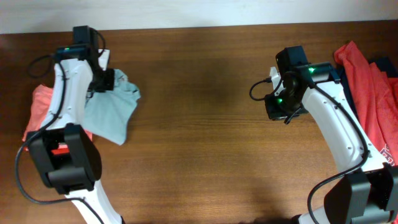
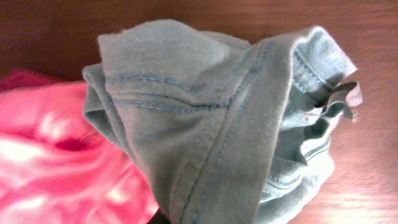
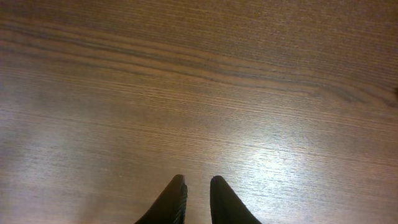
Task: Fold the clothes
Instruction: 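Carry the bundle left and place it on the coral shirt stack, then press the grey-blue shirt onto the stack and open the left gripper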
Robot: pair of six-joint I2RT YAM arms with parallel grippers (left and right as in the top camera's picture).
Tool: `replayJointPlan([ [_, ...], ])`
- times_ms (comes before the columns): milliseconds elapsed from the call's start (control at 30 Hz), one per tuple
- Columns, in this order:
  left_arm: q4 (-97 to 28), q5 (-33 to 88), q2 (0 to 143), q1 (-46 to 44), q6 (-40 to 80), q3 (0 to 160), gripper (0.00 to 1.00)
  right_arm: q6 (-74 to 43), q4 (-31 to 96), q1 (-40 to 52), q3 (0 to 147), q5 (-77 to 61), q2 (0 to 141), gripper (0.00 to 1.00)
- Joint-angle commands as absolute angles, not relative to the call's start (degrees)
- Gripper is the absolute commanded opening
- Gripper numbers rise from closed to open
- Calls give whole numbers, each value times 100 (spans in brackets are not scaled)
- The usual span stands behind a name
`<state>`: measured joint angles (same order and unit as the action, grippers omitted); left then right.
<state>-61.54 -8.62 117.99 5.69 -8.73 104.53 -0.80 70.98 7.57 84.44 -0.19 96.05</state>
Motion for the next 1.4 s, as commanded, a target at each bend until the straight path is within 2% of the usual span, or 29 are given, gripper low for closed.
replayJointPlan([
  [0, -6307, -1205, 11406, 834, -764, 10486, 1, -49, 7120, 735, 8499, 71, 9581, 19],
  [633, -5741, -1201, 11271, 2311, -709, 10486, 1, -49, 7170, 735, 8499, 71, 9581, 20],
  [1067, -5658, -1138, 11271, 2932, -690, 10484, 1, -51, 7183, 738, 8499, 69, 9581, 19],
  [1100, -5658, -1138, 11271, 2956, -690, 10484, 3, -51, 7188, 738, 8499, 67, 9581, 20],
  [1133, -5658, -1138, 11271, 2980, -690, 10484, 15, -51, 7190, 738, 8499, 67, 9581, 19],
  [1200, -5666, -1138, 11271, 3035, -690, 10484, 85, -54, 7201, 738, 8499, 67, 9581, 20],
  [1233, -5675, -1138, 11271, 3052, -687, 10484, 99, -51, 7205, 738, 8499, 67, 9581, 19],
  [1367, -5704, -1138, 11271, 3092, -663, 10484, 99, -54, 7229, 738, 8499, 67, 9583, 19],
])
